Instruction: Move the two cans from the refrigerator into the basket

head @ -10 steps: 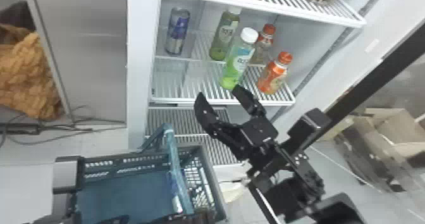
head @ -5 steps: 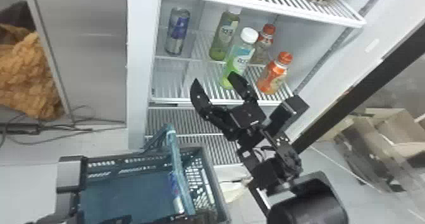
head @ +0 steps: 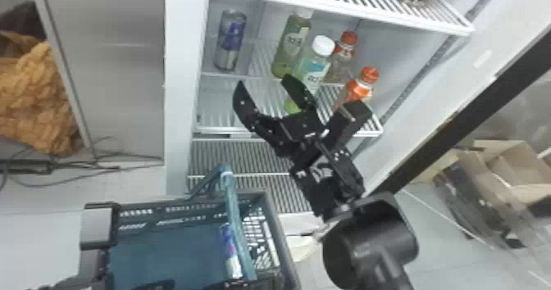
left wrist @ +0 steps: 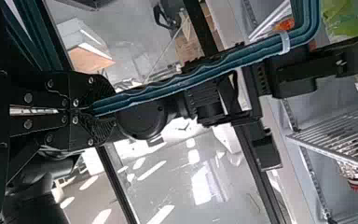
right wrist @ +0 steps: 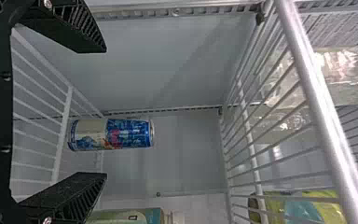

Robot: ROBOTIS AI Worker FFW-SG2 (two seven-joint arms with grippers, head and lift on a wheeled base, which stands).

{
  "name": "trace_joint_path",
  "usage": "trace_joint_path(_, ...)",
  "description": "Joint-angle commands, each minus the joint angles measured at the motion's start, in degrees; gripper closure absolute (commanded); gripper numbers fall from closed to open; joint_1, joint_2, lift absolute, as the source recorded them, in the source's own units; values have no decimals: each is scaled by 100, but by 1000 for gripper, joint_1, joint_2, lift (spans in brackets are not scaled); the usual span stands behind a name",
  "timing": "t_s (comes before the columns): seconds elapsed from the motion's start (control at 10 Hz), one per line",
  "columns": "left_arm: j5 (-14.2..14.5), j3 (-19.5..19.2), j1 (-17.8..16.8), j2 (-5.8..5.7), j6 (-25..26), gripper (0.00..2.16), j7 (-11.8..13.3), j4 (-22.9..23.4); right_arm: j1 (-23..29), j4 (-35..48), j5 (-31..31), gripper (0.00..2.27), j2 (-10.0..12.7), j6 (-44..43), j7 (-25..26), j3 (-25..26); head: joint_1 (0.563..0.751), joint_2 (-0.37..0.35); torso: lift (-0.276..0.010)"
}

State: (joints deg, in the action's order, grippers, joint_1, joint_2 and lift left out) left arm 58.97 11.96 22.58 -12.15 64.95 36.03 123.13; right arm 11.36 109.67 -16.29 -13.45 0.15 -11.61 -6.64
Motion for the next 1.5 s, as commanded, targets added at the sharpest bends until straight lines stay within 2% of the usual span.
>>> trace_joint_path(0.0,10,27,-22,-7,1,1219,0,-16,-307,-357,6,51,0,-1,54,-182,695,-350,-276)
trace_joint_path(1.4,79,210,-205,-51,-55,1219,0,-170,-2262,-2270,-119,71,-26,112,1029,-1142,695,-290,-276)
